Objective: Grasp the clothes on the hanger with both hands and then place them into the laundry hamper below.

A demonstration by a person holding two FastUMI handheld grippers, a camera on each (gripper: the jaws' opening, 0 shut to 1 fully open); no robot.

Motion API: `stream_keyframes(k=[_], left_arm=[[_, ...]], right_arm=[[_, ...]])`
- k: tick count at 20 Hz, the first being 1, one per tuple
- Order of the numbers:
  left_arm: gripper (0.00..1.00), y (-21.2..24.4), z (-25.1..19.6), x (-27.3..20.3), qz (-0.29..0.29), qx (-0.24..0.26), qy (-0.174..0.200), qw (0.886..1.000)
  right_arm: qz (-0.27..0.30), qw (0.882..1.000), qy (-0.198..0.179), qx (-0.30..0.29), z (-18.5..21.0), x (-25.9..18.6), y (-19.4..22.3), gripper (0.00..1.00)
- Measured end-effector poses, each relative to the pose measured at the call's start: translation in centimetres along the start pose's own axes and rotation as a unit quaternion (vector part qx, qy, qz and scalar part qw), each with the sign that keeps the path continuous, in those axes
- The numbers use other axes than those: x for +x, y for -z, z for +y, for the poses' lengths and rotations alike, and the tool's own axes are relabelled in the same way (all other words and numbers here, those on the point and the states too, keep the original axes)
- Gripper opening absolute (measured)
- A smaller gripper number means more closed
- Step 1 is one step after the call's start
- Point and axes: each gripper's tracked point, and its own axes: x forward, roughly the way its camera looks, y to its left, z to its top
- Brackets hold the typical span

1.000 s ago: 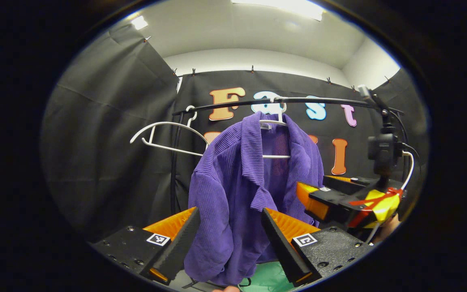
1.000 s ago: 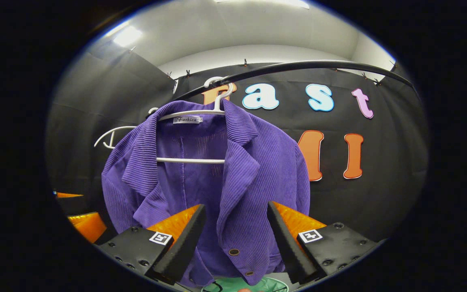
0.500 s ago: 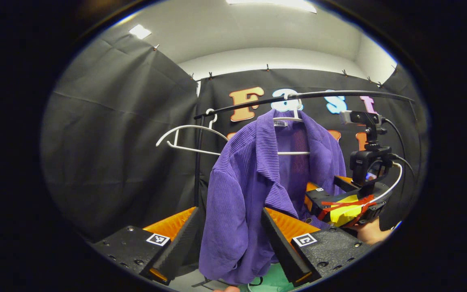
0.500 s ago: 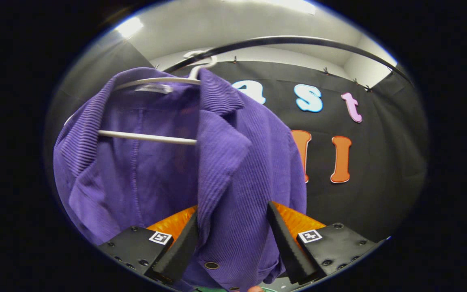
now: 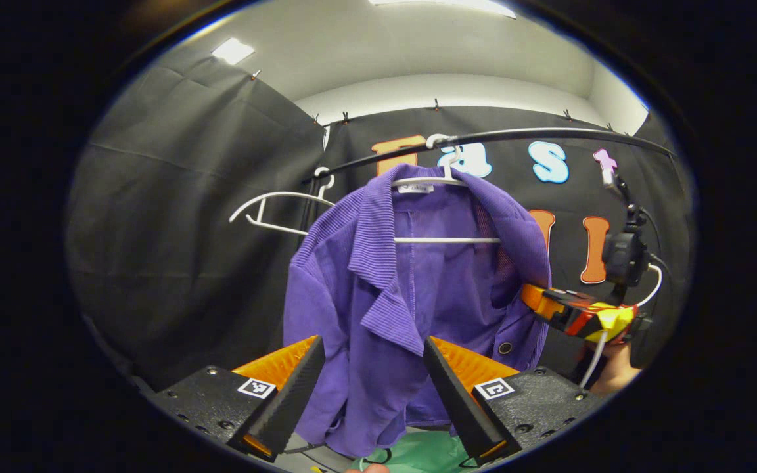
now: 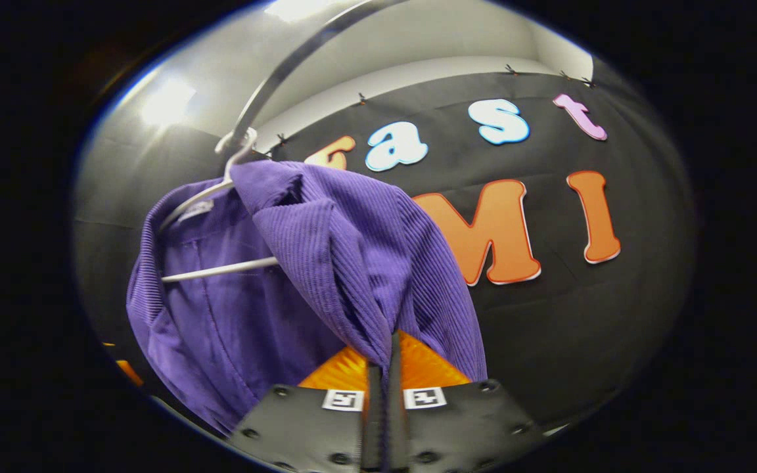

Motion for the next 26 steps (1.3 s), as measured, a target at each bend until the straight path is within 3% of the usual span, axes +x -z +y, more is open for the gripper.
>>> stream_keyframes(k=[3, 5, 9, 10, 13, 16, 21, 24, 26], left_arm=[[0.92, 1.2, -1.6, 3.0, -0.005, -0.015, 0.007, 1.000], [0.92, 2.2, -1.1, 5.6, -0.010, -0.010, -0.030, 0.999], [0.91, 2.2, 3.9, 8.5, -0.053, 0.018, -0.135, 0.989], [0.95, 1.9, 4.6, 9.0, -0.059, 0.022, -0.144, 0.988], [0.90, 1.7, 5.9, 8.9, -0.057, 0.019, -0.124, 0.991], [0.10, 0.2, 7.0, 6.8, -0.058, 0.035, -0.093, 0.993], [0.07, -5.7, 8.9, 3.2, -0.090, 0.072, -0.080, 0.990], [0.05, -9.5, 10.7, 3.5, -0.095, 0.046, -0.076, 0.992], [0.10, -12.8, 13.3, 3.8, -0.119, 0.024, -0.097, 0.988]], right_arm=[[0.005, 0.999, -0.042, 0.008, 0.8, -3.6, -1.8, 0.08], [0.008, 0.997, -0.076, -0.005, 1.3, -5.3, -3.1, 0.07], [-0.011, 0.996, -0.077, -0.035, 0.4, -7.8, -5.3, 0.07], [-0.013, 0.996, -0.075, -0.043, 0.4, -7.9, -5.5, 0.07], [-0.017, 0.995, -0.062, -0.071, 0.7, -7.9, -5.6, 0.07], [-0.016, 0.996, -0.047, -0.081, 0.9, -7.4, -5.2, 0.07], [-0.050, 0.996, -0.009, -0.069, 0.1, -6.6, -6.6, 0.07], [-0.068, 0.997, 0.000, -0.045, -0.1, -6.9, -7.2, 0.07], [-0.071, 0.996, 0.008, -0.047, -0.6, -7.4, -7.2, 0.07]])
